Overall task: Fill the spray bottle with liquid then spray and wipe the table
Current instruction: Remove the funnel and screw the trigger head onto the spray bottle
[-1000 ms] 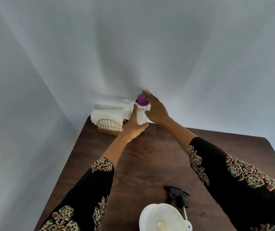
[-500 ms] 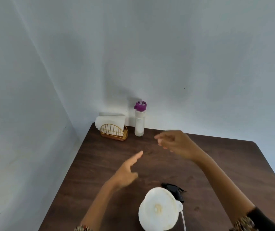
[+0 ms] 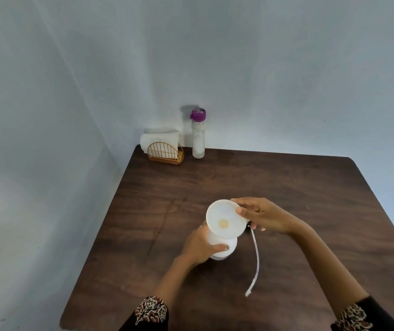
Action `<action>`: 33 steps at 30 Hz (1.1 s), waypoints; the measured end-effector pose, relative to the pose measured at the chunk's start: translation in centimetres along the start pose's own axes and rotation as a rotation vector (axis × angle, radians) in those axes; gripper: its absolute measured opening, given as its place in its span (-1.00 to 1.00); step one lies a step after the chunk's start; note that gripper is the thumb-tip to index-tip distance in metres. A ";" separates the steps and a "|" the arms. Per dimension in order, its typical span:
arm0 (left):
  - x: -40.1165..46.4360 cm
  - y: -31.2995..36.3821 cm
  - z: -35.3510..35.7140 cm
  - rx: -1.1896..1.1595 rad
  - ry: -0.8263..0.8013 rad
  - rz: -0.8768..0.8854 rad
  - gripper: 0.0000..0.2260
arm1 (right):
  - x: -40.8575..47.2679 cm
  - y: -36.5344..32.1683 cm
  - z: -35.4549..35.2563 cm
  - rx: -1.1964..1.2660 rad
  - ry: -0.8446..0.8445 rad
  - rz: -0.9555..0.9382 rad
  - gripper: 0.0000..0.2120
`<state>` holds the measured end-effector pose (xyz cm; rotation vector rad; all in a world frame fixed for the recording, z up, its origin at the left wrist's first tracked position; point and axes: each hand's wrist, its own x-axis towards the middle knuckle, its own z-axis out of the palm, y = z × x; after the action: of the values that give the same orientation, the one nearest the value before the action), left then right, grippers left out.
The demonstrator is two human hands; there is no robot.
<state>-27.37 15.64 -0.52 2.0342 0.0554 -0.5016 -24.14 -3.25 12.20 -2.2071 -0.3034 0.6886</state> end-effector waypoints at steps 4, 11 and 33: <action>-0.4 0.3 0.3 0.060 0.013 0.043 -0.37 | -0.9 -0.1 0.6 0.120 0.085 -0.091 -0.74; -0.6 0.2 0.4 0.071 0.021 0.045 -0.38 | -1.2 -0.3 1.1 0.177 0.106 -0.095 -0.75; -0.6 0.2 0.8 0.052 0.015 0.022 -0.36 | -0.9 0.2 0.9 0.314 0.093 0.008 -0.79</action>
<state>-28.09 14.94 -0.43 2.0874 0.0286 -0.4785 -25.39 -3.18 11.89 -1.9338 -0.1284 0.5916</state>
